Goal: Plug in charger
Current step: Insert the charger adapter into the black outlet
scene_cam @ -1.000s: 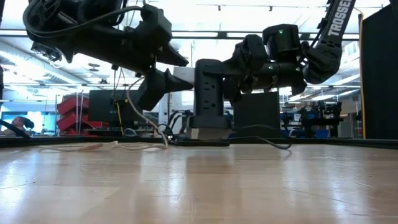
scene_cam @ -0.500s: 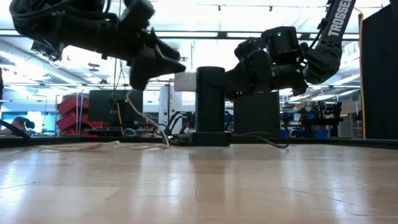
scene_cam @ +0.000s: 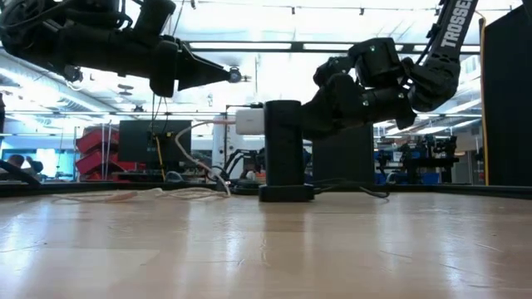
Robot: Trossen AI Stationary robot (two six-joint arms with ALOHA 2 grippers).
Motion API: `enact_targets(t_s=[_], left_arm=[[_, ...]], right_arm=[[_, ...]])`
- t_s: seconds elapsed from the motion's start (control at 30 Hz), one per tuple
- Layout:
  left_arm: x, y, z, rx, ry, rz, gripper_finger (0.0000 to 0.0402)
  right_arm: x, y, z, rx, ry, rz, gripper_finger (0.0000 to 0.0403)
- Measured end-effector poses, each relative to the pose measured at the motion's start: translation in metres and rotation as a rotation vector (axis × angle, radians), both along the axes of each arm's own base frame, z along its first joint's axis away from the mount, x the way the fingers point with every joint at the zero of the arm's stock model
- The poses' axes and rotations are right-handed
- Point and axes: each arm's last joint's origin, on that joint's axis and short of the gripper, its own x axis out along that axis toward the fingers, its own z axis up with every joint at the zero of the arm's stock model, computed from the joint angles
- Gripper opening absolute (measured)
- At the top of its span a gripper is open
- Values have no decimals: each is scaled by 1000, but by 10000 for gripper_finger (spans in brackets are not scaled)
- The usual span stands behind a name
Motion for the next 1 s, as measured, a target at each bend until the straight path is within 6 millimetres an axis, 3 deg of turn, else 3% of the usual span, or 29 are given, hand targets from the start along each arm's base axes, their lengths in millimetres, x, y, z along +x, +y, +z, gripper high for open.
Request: enact_targets(t_s=[0.1, 0.27, 0.33, 0.63, 1.0], left_arm=[[0, 0, 0, -2, 0, -4, 162], [0, 0, 0, -39, -14, -5, 162], [0, 0, -1, -44, -12, -5, 162], [0, 0, 0, -47, -13, -5, 162], [-13, 5, 21, -50, -69, -37, 157]], right_arm=[[0, 0, 0, 25, 2, -7, 242], [-1, 3, -4, 82, 14, -4, 358], [0, 3, 0, 89, -9, -4, 385], [-2, 5, 8, 101, -28, 43, 368], [-17, 8, 50, 38, -51, 61, 373]])
